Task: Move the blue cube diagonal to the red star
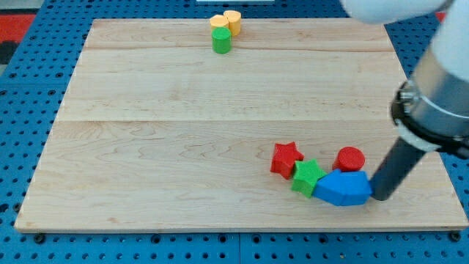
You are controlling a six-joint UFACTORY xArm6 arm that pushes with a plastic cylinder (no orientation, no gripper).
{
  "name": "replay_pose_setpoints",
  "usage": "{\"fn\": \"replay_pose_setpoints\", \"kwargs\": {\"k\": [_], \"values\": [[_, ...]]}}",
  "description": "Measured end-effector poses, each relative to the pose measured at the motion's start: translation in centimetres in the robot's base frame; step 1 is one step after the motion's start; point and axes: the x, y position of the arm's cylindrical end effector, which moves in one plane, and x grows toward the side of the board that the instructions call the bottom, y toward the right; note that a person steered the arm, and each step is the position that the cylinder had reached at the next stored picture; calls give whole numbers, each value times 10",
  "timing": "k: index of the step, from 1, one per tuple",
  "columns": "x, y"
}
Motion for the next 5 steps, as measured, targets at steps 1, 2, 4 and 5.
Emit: {"fn": "replay_pose_setpoints", "kwargs": {"k": [1,2,4,5], "values": [[0,-13],[7,-3],[24,-47],[-34,-57]]}}
